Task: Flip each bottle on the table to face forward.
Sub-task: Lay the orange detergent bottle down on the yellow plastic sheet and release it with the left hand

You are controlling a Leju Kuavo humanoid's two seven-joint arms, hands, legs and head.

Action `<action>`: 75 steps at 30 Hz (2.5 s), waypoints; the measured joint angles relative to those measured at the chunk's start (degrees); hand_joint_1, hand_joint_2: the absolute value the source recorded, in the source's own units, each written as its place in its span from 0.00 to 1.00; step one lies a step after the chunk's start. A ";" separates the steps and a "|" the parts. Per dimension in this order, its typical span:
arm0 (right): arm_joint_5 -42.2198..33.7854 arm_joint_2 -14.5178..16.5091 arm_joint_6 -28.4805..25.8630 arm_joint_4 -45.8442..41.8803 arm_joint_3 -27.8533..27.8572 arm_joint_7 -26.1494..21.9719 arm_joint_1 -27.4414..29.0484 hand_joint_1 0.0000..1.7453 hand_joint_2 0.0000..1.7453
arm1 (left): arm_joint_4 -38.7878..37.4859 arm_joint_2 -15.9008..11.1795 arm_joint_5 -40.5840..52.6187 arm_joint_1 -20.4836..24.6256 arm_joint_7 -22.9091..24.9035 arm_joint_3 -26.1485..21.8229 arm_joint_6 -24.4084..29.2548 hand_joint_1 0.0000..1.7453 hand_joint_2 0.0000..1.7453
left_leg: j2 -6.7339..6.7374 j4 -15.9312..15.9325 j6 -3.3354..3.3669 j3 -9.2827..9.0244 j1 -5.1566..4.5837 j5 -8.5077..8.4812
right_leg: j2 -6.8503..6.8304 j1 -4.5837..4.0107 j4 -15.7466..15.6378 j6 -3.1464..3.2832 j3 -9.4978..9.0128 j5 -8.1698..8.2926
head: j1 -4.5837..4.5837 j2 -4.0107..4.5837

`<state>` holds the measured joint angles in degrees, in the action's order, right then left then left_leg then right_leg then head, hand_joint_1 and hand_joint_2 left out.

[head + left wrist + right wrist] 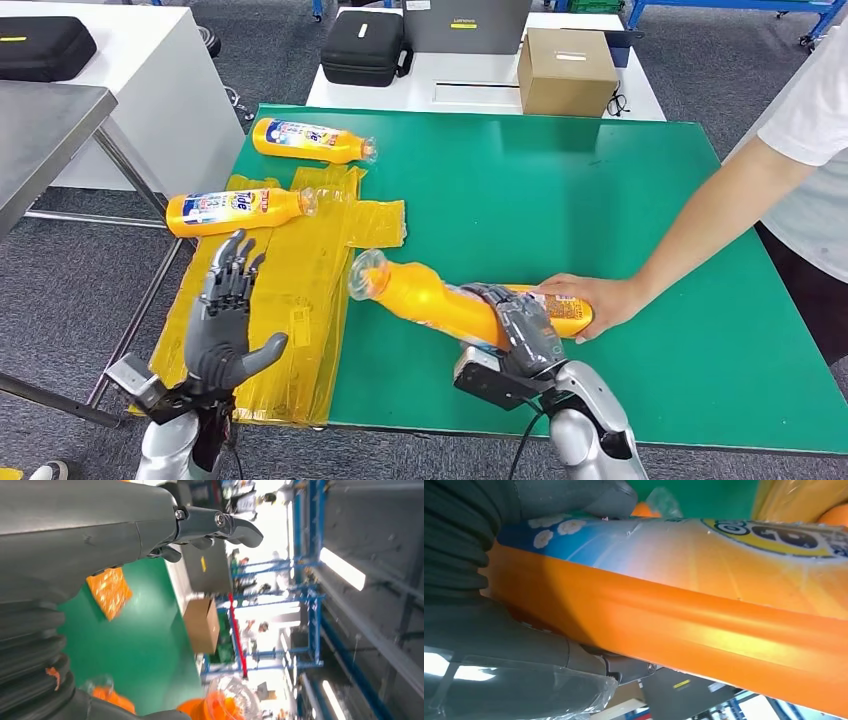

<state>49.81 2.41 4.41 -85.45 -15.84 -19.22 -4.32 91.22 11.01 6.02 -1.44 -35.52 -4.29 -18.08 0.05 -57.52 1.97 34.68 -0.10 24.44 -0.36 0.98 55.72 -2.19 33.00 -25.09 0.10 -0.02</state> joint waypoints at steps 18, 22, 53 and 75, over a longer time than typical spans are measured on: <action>-2.03 0.65 1.95 -4.81 -8.03 -1.39 1.46 1.00 1.00 | -9.63 -0.03 1.80 3.70 7.61 8.67 -5.05 0.00 1.00 | 0.01 0.01 0.00 0.02 0.00 0.00 | 0.02 0.00 0.01 0.00 0.01 0.00 | -0.01 0.00; -0.99 0.67 2.11 -4.72 -10.35 -0.46 0.95 1.00 1.00 | -10.50 -0.27 1.53 3.95 8.29 10.00 -6.05 0.00 1.00 | 0.02 0.00 0.00 0.02 0.00 0.00 | 0.02 0.00 0.00 0.00 0.01 0.00 | -0.01 0.00; 1.87 1.73 -1.58 11.09 -19.44 5.10 -6.82 1.00 1.00 | -8.91 -5.50 6.84 2.45 2.62 17.44 -6.69 0.00 1.00 | 0.06 0.01 -0.01 0.02 0.02 0.00 | 0.07 -0.01 0.01 0.00 0.09 0.00 | -0.03 0.00; 2.01 2.30 -2.01 12.66 -21.06 4.57 -6.66 1.00 1.00 | 1.34 -8.05 14.95 -4.10 1.86 17.15 -2.02 0.00 1.00 | 0.09 0.01 -0.02 0.01 0.04 0.01 | 0.13 -0.02 0.00 0.01 0.14 0.00 | -0.02 0.00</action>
<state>51.82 4.72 2.40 -72.79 -36.89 -14.64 -10.98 92.56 2.96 20.97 -5.54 -33.66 12.86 -20.10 0.15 -57.51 1.95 34.69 -0.07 24.44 -0.22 0.96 55.73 -2.18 33.14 -25.10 0.08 -0.02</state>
